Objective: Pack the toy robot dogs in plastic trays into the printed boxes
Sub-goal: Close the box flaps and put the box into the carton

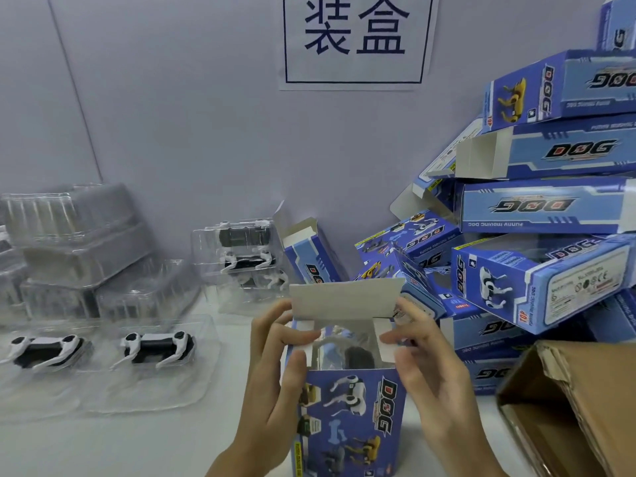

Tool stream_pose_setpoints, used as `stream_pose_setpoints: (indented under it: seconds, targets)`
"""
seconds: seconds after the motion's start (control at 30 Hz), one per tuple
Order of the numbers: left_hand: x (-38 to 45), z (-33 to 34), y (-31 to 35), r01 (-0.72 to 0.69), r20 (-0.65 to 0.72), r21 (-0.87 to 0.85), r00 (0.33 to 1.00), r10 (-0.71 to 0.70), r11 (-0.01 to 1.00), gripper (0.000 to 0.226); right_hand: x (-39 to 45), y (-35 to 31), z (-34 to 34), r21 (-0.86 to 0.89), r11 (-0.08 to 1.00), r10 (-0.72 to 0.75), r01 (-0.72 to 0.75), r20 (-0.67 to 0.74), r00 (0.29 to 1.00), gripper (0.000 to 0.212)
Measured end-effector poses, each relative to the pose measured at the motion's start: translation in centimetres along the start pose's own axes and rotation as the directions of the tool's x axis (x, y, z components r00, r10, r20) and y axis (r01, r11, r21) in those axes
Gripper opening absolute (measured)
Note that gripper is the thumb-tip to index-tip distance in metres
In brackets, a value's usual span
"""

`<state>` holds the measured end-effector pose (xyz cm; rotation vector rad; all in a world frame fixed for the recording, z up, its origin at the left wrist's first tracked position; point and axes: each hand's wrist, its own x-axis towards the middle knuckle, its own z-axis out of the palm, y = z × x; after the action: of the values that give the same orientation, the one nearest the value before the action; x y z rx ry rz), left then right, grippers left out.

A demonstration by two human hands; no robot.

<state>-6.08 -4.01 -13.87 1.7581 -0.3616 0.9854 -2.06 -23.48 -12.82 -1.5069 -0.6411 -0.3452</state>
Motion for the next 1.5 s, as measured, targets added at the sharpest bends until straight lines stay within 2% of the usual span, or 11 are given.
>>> stream_pose_setpoints:
  seconds: [0.1, 0.2, 0.27, 0.37, 0.57, 0.67, 0.73, 1.0, 1.33, 1.43, 1.5]
  targets:
    - [0.1, 0.0, -0.3, -0.027, -0.015, -0.030, 1.000, 0.026, 0.999, 0.024, 0.3, -0.1, 0.4, 0.042, 0.997, -0.061, 0.063, -0.052, 0.997, 0.041]
    - [0.4, -0.2, -0.2, -0.045, -0.030, -0.195, 0.999, 0.039, 0.980, 0.015, 0.0, -0.3, 0.8, 0.081, 0.994, -0.063, 0.069, -0.070, 0.996, 0.038]
    - [0.5, -0.7, -0.4, -0.070, -0.013, -0.212, 0.998, 0.069, 0.975, 0.021, -0.2, -0.5, 1.0, 0.101, 0.993, -0.054, 0.064, -0.095, 0.994, 0.037]
    - [0.7, -1.9, -1.0, -0.128, 0.083, -0.129, 0.987, 0.140, 0.983, 0.028, -0.5, -0.5, 1.0, 0.113, 0.992, -0.045, 0.057, -0.102, 0.994, 0.041]
    - [1.3, -2.9, -1.3, -0.225, 0.220, 0.083, 0.954, 0.202, 0.971, 0.021, -0.9, -1.1, 1.0, 0.073, 0.996, -0.047, 0.056, -0.111, 0.993, 0.041]
    - [1.0, -2.7, -1.1, -0.191, 0.205, 0.080, 0.964, 0.171, 0.978, 0.019, -1.5, -1.2, 1.4, 0.059, 0.996, -0.065, 0.072, -0.107, 0.992, 0.036]
    - [0.7, -2.5, -1.0, -0.144, 0.179, 0.036, 0.974, 0.135, 0.989, 0.017, -1.8, -0.8, 1.4, 0.132, 0.990, -0.036, 0.057, -0.157, 0.987, 0.032]
    - [0.5, -2.0, -0.5, -0.056, 0.126, -0.041, 0.990, 0.061, 0.998, 0.018, -1.5, -0.5, 1.3, 0.098, 0.995, -0.013, 0.029, -0.160, 0.987, 0.048]
    - [0.2, -1.9, -0.2, -0.061, 0.145, -0.117, 0.986, 0.078, 0.991, 0.017, -1.1, -1.2, 1.3, 0.120, 0.993, -0.009, 0.022, -0.111, 0.994, 0.026]
    - [0.2, -1.8, -0.4, -0.097, 0.144, -0.086, 0.984, 0.109, 0.992, 0.016, -1.2, -1.5, 1.2, 0.115, 0.993, -0.030, 0.038, -0.075, 0.997, 0.012]
    - [0.2, -1.7, -0.6, -0.110, 0.142, -0.075, 0.983, 0.120, 0.991, 0.015, -1.1, -1.9, 1.2, 0.120, 0.992, -0.020, 0.028, -0.064, 0.998, 0.012]
